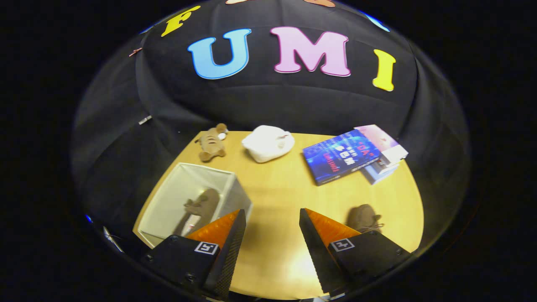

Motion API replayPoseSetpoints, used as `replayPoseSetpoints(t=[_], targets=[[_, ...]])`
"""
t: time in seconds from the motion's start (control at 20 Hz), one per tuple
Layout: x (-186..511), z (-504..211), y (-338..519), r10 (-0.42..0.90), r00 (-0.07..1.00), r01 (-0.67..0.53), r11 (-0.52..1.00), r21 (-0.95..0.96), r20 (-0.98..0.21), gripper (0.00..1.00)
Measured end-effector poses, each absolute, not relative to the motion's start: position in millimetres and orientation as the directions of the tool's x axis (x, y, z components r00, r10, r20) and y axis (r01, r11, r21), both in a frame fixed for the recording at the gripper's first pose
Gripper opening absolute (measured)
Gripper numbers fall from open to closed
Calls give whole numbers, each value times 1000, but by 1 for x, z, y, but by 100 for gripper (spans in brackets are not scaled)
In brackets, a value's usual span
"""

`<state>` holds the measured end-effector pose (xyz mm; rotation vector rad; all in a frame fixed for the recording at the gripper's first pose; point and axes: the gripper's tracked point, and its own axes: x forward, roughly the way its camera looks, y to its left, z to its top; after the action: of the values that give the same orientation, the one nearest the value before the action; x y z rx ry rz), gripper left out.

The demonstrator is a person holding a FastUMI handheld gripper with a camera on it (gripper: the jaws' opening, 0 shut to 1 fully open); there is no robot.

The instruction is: Open the storage box then place both shoes into the box .Put the left shoe in first, then the right shoe, with the right side of both shoes facing outward in a uniform manner.

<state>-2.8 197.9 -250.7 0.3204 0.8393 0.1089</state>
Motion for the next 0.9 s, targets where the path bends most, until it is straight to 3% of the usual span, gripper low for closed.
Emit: replayPoseSetpoints(t=[0.4,0.65,0.9], targets=[[-75,-364,47,64,553,134,977,164,-831,80],[-93,-430,28,81,471,121,980,155,-878,77],[-71,-467,29,74,465,70,990,120,-882,72]])
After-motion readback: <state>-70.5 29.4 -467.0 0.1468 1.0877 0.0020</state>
